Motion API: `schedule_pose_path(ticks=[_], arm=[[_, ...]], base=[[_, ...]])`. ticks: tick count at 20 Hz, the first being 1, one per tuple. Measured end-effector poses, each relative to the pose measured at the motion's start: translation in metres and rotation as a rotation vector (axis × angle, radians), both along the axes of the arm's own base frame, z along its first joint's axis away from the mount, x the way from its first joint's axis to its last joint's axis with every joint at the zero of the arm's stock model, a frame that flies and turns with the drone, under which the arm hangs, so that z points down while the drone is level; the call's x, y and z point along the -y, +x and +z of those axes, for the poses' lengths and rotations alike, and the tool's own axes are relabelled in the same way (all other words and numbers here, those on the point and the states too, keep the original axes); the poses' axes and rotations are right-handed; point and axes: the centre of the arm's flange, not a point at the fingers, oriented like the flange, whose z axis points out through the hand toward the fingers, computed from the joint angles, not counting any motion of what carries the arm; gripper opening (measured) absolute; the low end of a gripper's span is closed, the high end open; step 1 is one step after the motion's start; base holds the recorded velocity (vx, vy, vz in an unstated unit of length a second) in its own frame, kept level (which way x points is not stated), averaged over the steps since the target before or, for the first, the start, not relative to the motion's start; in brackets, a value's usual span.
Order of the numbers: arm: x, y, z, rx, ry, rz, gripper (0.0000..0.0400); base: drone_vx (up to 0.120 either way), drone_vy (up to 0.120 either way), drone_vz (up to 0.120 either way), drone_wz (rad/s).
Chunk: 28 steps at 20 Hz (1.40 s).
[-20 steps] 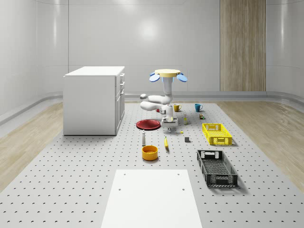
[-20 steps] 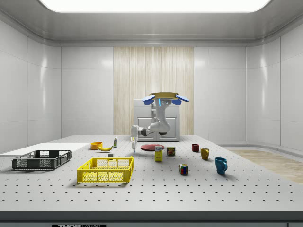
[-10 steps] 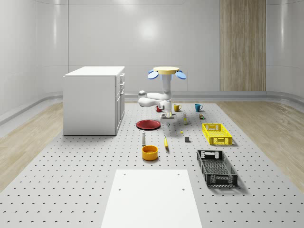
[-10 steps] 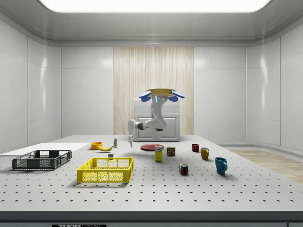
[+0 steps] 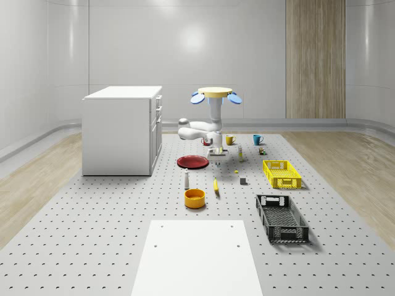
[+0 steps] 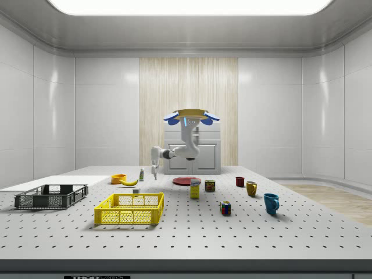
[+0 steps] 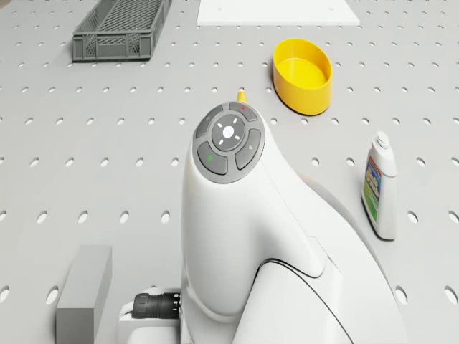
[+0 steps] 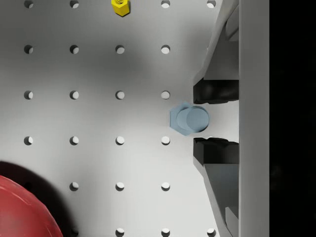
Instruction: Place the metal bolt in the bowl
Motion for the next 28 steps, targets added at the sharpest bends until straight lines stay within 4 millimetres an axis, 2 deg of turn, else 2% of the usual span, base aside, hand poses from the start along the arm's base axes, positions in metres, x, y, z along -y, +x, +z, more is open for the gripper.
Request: schedule_pose_path(ticks=[10,28], arm=[[0.0,0.0,-0.0003,0.0,0.0,0.0,0.01],[0.0,0.0,-0.0004,0.0,0.0,0.0,0.01]], base=[[0.12,-0.024,0.0,0.0],[0.12,-0.078,0.0,0.0]])
